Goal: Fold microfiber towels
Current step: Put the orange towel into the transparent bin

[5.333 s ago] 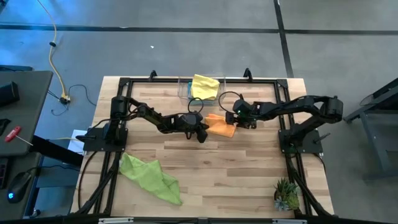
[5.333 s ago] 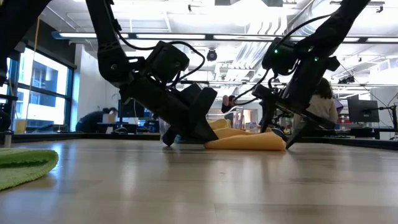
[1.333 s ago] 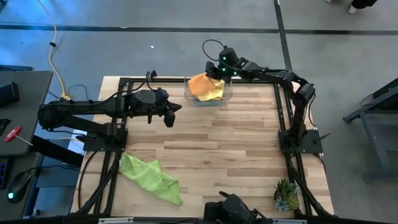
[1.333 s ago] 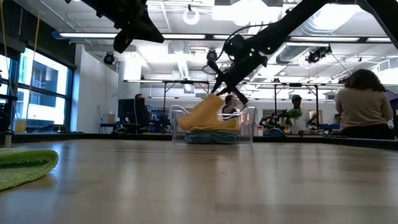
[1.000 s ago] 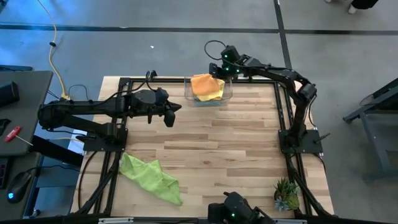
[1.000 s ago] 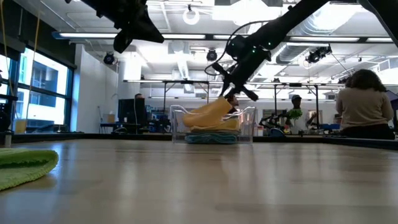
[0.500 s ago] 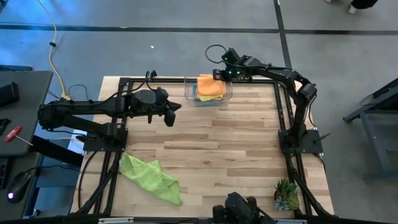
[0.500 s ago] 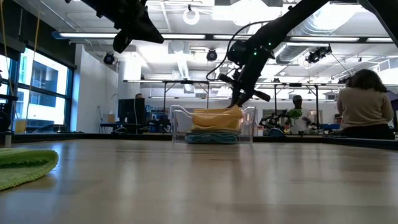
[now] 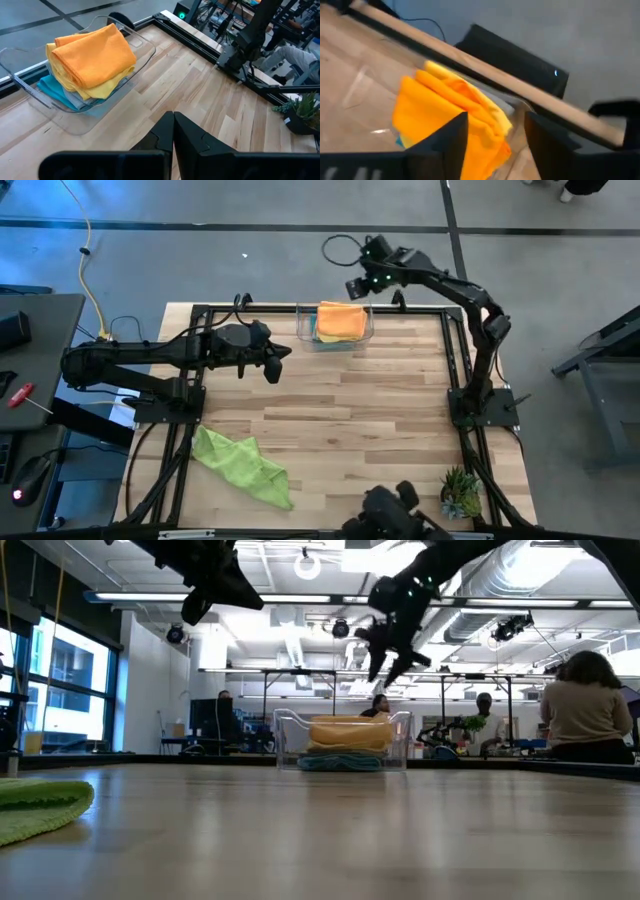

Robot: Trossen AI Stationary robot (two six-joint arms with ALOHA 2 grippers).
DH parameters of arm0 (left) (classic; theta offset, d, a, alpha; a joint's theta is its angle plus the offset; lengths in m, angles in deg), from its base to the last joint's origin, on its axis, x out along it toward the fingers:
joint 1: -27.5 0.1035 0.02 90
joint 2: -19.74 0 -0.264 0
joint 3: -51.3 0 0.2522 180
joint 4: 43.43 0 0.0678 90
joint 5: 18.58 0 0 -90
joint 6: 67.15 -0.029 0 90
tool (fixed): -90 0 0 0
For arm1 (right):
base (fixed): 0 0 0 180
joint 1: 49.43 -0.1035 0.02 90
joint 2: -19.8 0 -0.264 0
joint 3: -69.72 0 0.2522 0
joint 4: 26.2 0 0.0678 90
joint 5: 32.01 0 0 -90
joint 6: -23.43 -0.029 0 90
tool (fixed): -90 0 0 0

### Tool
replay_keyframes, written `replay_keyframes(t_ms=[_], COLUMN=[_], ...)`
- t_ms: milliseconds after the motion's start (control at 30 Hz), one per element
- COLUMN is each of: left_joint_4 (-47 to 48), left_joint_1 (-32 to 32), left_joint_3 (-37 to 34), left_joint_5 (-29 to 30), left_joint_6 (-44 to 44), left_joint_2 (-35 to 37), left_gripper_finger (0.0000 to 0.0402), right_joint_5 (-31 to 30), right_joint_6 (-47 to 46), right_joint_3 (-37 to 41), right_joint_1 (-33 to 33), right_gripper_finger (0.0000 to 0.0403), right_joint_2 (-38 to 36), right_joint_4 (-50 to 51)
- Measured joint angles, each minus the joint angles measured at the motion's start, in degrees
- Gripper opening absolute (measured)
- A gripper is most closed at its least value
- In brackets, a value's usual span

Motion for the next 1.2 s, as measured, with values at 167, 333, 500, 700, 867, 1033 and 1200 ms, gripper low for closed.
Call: replay_keyframes(t_ms=[167,333,500,700,867,1033,1200], left_joint_4=[0.0,-0.13,0.01,0.24,0.62,1.47,1.53], left_joint_1=[0.0,0.0,0.0,0.0,0.01,0.0,0.0], left_joint_3=[0.0,0.02,0.02,0.02,0.02,0.02,0.02], left_joint_5=[1.12,1.31,1.38,1.49,1.49,1.49,1.49], left_joint_6=[0.01,0.02,0.9,1.33,1.33,1.33,1.33], left_joint_2=[0.0,0.35,0.35,0.35,0.35,0.35,0.35], left_gripper_finger=[0.0,0.0,0.0,0.0,0.0,0.0,0.0], right_joint_5=[2.75,-0.02,-4.67,-2.9,-1.07,-0.49,0.99], right_joint_6=[2.62,3.87,4.77,4.03,3.84,4.18,4.99], right_joint_3=[1.67,4.56,4.86,4.84,4.84,3.95,0.54], right_joint_1=[-3.89,-7.07,-8.15,-8.44,-8.48,-8.5,-8.5], right_gripper_finger=[0.0047,0.0028,0.0004,0.0002,0.0001,0.0,0.0], right_joint_2=[2.26,6.35,10.56,13.17,14.89,14.28,11.55], right_joint_4=[-4.14,-5.64,-8.28,-10.35,-11.66,-10.63,-8.39])
